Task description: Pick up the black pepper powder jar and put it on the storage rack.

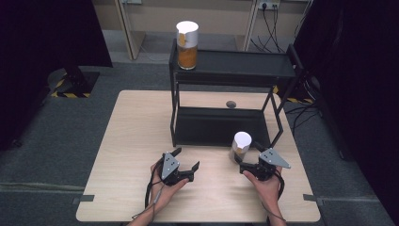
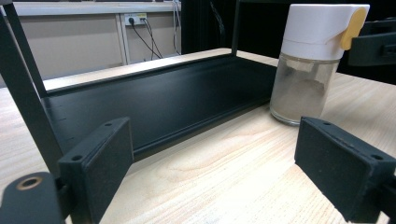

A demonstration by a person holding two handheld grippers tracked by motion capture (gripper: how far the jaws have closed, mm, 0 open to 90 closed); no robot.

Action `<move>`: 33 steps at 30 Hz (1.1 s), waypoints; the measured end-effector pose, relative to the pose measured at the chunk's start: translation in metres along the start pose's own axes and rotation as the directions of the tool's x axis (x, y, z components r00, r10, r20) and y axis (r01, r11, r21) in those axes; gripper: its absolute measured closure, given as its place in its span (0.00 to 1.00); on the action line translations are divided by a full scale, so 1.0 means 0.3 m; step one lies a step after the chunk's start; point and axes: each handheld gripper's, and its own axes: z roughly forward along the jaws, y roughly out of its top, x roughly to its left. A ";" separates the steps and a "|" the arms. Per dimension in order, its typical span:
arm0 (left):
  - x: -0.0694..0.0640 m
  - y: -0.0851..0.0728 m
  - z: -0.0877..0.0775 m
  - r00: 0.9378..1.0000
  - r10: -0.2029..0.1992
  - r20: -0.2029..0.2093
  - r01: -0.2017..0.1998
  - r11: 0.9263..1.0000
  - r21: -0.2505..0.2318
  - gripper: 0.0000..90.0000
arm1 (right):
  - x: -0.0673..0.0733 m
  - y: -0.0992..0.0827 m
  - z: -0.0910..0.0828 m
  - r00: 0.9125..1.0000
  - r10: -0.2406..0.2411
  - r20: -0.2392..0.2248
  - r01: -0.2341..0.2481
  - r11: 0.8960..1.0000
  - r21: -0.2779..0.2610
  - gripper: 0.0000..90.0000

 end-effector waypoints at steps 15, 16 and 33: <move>-0.001 0.001 0.000 1.000 0.005 0.001 -0.005 1.000 0.001 0.12 | 0.001 -0.005 0.072 1.000 -0.013 0.012 0.013 0.999 0.039 0.20; -0.001 0.001 0.000 1.000 0.005 0.001 -0.006 1.000 0.002 0.12 | 0.000 -0.006 0.075 1.000 -0.013 0.015 0.012 0.999 0.043 0.20; -0.002 0.002 0.000 1.000 0.010 0.000 -0.010 1.000 0.003 0.12 | 0.015 -0.012 0.093 0.999 -0.023 0.024 0.022 0.998 0.052 0.34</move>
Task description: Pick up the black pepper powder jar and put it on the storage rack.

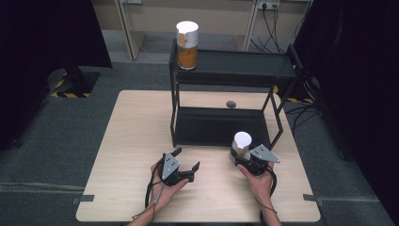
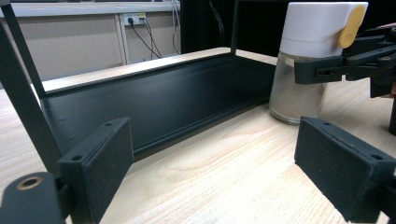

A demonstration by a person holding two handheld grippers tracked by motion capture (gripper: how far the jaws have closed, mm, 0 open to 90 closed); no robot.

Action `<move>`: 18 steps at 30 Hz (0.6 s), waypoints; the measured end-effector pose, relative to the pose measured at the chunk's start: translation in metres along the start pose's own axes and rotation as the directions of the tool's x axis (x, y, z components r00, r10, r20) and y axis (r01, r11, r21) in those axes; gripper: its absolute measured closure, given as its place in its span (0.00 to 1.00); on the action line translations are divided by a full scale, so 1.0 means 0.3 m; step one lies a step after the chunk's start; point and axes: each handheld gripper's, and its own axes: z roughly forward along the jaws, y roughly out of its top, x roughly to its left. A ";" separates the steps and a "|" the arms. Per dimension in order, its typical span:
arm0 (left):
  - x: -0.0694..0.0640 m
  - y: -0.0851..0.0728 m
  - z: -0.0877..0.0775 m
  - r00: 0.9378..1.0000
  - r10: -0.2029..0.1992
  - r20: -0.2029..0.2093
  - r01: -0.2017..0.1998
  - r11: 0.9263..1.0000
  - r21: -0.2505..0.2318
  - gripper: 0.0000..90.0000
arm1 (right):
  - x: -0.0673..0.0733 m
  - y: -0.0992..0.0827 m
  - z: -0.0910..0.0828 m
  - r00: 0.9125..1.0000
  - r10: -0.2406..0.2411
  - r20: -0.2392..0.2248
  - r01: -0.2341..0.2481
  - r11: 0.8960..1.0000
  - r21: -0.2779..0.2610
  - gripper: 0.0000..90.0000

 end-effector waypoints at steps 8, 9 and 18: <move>-0.001 -0.001 0.000 1.000 0.004 0.001 -0.004 1.000 -0.001 0.12 | 0.007 0.012 -0.028 1.000 0.007 0.012 -0.006 0.999 -0.041 0.34; -0.001 -0.001 -0.001 1.000 0.003 0.001 -0.003 1.000 -0.002 0.12 | 0.007 0.016 -0.034 1.000 0.009 0.013 -0.009 0.999 -0.052 0.34; -0.003 0.000 0.000 1.000 0.007 -0.001 -0.007 1.000 0.000 0.12 | 0.002 0.082 -0.082 1.000 0.001 0.024 0.002 0.993 -0.121 0.34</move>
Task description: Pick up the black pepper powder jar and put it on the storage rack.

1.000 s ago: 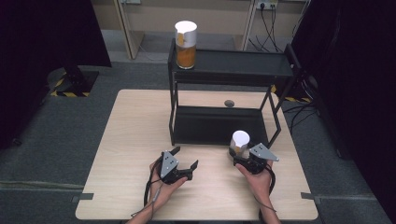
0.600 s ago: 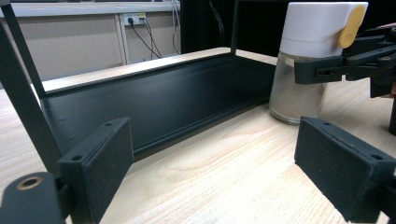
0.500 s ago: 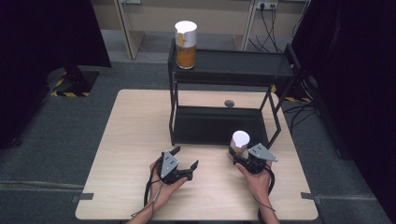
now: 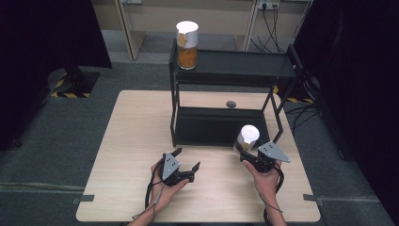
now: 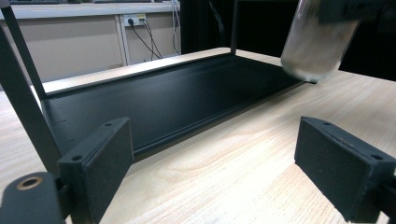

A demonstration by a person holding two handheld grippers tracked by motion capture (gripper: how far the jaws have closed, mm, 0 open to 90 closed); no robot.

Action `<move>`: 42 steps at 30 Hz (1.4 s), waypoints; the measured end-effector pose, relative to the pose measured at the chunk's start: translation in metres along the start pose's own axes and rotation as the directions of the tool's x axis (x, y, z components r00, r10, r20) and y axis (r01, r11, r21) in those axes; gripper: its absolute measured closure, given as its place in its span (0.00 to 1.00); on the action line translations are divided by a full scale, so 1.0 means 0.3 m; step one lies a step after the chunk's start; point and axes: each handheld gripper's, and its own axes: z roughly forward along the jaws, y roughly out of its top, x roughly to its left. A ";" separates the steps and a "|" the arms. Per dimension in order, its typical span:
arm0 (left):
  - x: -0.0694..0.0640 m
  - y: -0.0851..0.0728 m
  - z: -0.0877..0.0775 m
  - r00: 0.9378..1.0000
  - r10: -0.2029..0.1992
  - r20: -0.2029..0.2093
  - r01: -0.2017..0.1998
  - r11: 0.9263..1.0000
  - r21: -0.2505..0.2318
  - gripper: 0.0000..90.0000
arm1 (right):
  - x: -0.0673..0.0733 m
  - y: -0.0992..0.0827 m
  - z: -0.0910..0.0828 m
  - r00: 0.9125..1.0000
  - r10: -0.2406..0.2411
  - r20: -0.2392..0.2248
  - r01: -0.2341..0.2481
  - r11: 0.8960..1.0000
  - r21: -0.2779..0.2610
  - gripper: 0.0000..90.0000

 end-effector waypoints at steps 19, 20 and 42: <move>-0.002 -0.001 -0.001 1.000 0.005 -0.001 -0.005 1.000 -0.001 0.12 | -0.020 0.147 -0.027 0.999 -0.024 0.028 0.026 0.996 -0.087 0.34; -0.002 -0.001 -0.001 1.000 0.004 -0.001 -0.004 1.000 -0.001 0.12 | -0.022 0.152 -0.028 0.999 -0.026 0.030 0.029 0.995 -0.094 0.34; -0.003 0.000 0.000 1.000 0.007 -0.001 -0.007 1.000 -0.001 0.12 | -0.040 0.278 -0.036 0.998 -0.045 0.051 0.052 0.989 -0.140 0.34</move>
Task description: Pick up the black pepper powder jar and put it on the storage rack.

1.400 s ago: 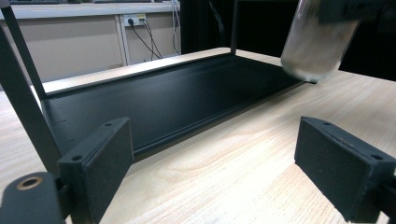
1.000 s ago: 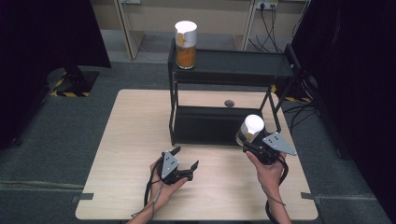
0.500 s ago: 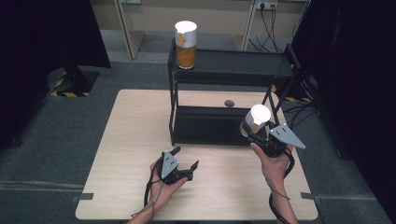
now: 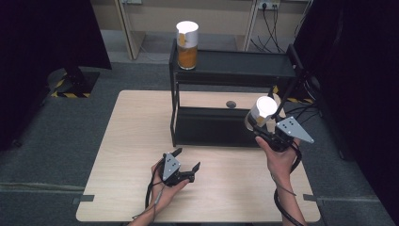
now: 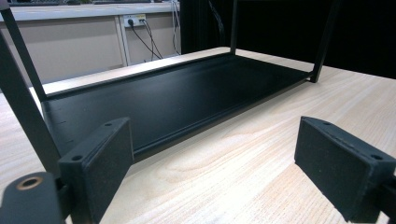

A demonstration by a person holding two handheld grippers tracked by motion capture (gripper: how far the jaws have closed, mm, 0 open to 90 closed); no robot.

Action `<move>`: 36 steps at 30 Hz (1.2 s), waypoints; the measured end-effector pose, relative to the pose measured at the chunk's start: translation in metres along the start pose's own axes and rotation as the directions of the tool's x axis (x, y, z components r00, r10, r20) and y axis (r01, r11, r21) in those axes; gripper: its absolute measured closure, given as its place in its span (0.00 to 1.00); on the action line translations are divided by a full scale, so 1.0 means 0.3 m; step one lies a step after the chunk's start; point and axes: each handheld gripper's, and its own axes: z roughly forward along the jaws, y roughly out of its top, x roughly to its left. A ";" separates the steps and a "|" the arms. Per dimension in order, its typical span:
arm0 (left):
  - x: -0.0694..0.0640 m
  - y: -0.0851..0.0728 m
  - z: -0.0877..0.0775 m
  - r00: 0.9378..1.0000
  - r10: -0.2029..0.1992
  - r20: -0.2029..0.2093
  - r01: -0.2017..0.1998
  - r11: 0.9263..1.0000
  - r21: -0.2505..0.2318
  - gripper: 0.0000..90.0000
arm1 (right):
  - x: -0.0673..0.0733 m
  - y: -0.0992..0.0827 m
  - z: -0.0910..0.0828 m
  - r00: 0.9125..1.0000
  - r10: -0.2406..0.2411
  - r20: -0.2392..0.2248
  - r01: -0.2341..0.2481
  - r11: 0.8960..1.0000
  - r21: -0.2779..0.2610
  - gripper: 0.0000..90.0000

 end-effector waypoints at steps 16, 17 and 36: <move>-0.001 -0.001 0.000 1.000 0.000 0.000 0.000 1.000 -0.001 0.12 | -0.005 0.047 0.014 1.000 0.005 0.011 -0.004 1.000 -0.021 0.34; 0.000 -0.001 0.000 1.000 -0.002 0.000 0.002 1.000 -0.001 0.12 | -0.006 0.054 0.015 1.000 0.005 0.014 -0.005 1.000 -0.024 0.34; 0.001 0.000 0.000 1.000 -0.004 0.000 0.004 1.000 0.001 0.12 | -0.022 0.147 0.028 0.999 0.009 0.032 -0.007 0.999 -0.053 0.34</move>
